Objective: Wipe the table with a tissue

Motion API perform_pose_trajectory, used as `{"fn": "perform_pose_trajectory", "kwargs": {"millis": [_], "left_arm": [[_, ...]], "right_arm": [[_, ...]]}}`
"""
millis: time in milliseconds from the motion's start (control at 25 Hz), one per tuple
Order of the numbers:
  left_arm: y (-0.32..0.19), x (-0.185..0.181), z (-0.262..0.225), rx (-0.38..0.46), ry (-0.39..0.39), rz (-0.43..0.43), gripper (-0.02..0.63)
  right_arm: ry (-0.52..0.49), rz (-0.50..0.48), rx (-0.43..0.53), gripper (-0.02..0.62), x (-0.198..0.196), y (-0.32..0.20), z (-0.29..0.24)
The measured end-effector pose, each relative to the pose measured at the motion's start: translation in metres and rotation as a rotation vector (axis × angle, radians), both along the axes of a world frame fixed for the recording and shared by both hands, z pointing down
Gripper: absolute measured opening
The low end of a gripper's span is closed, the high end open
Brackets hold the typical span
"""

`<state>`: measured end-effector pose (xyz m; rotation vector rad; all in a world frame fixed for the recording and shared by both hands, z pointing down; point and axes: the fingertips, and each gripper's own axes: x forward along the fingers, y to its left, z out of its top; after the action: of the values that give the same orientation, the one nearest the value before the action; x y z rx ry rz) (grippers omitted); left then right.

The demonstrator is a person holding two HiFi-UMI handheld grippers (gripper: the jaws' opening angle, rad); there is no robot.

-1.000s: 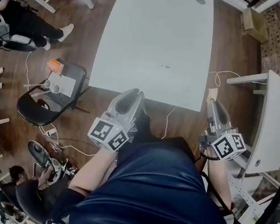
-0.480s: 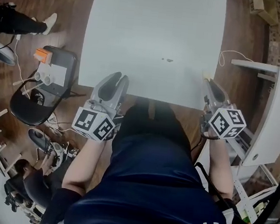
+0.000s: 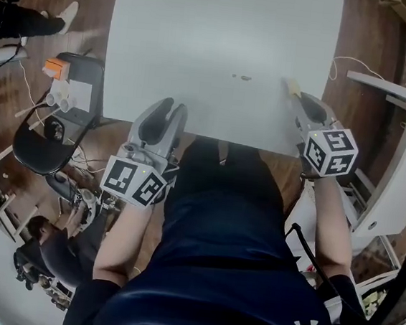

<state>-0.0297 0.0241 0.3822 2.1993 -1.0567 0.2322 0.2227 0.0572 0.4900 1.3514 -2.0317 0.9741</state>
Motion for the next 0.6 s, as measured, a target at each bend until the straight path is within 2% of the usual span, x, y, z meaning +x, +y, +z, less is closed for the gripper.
{"fn": "perform_pose_trajectory", "kwargs": {"millis": [280,600], "left_arm": [[-0.004,-0.008,0.018,-0.027,0.018,-0.022,0.121],[-0.013,-0.026,0.03,-0.054,0.028,-0.052,0.121]], "right_arm": [[0.042,-0.049,-0.033,0.044,-0.008,-0.006,0.021],[0.054,-0.034,-0.092,0.044,-0.014,-0.015,0.04]]}}
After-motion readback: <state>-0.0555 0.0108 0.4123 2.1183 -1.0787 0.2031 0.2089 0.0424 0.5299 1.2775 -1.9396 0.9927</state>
